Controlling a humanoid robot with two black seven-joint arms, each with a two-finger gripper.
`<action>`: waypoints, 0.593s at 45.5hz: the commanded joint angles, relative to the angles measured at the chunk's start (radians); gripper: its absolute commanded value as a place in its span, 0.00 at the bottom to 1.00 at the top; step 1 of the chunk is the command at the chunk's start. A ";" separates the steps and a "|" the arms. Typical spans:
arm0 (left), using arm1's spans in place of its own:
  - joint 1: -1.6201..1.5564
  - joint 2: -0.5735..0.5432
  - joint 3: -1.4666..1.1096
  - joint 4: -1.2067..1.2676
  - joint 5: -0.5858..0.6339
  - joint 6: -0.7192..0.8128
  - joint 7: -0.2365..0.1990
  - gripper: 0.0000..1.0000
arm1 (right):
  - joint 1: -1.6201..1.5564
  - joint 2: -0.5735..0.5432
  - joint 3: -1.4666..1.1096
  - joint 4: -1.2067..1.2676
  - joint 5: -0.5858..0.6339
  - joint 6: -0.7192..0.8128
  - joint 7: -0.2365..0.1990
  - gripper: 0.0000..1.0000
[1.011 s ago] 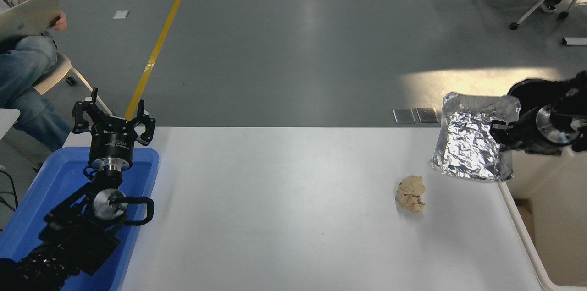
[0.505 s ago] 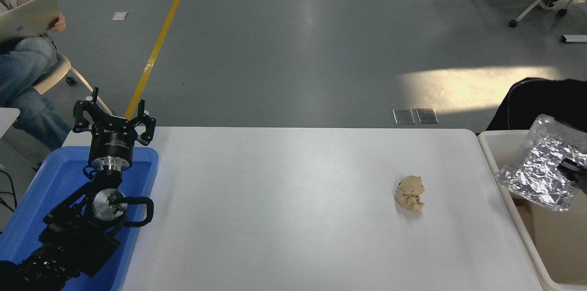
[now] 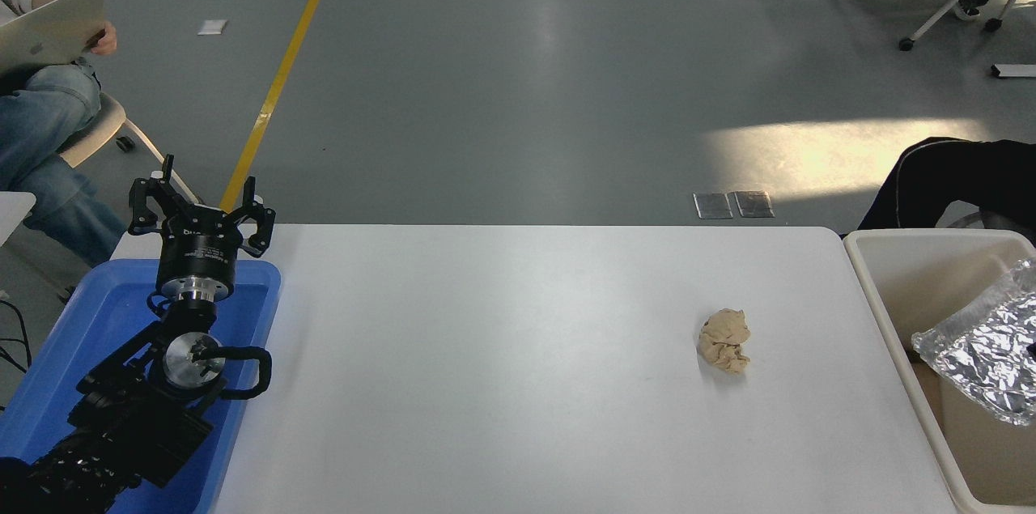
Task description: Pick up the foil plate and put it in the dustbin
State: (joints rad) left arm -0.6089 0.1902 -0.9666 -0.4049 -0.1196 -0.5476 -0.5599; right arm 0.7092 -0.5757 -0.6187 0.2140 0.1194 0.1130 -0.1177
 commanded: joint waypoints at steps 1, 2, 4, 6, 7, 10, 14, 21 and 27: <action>0.000 0.000 0.000 0.000 0.000 0.000 0.000 0.99 | -0.004 0.000 0.028 0.004 0.003 -0.009 0.001 1.00; 0.000 0.000 0.000 0.000 0.000 0.000 0.000 0.99 | -0.001 -0.001 0.028 0.004 0.003 -0.007 0.001 1.00; 0.000 0.000 0.000 0.000 0.000 0.000 0.000 0.99 | 0.009 -0.004 0.036 0.014 0.003 -0.001 0.001 1.00; 0.000 0.000 0.000 0.000 0.000 -0.002 0.000 0.99 | 0.021 -0.007 0.048 0.034 0.003 -0.001 0.001 1.00; 0.000 0.000 0.000 0.000 0.000 0.000 0.000 0.99 | 0.029 -0.007 0.054 0.051 0.003 -0.001 0.003 1.00; 0.000 0.000 0.000 0.000 0.000 0.000 0.000 0.99 | 0.061 -0.024 0.066 0.114 -0.004 -0.001 0.004 1.00; 0.000 0.000 0.000 0.000 0.000 0.000 0.000 0.99 | 0.122 -0.094 0.060 0.235 -0.017 -0.001 0.010 1.00; 0.000 0.000 0.000 0.000 0.002 -0.002 0.000 0.99 | 0.295 -0.229 0.045 0.545 -0.139 0.000 0.012 0.91; 0.000 0.000 0.000 0.000 0.002 -0.002 0.000 0.99 | 0.449 -0.266 -0.013 0.738 -0.308 0.000 0.012 0.91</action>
State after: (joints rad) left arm -0.6091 0.1903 -0.9664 -0.4050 -0.1185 -0.5483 -0.5599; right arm 0.9294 -0.7363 -0.5776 0.6121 0.0125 0.1126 -0.1081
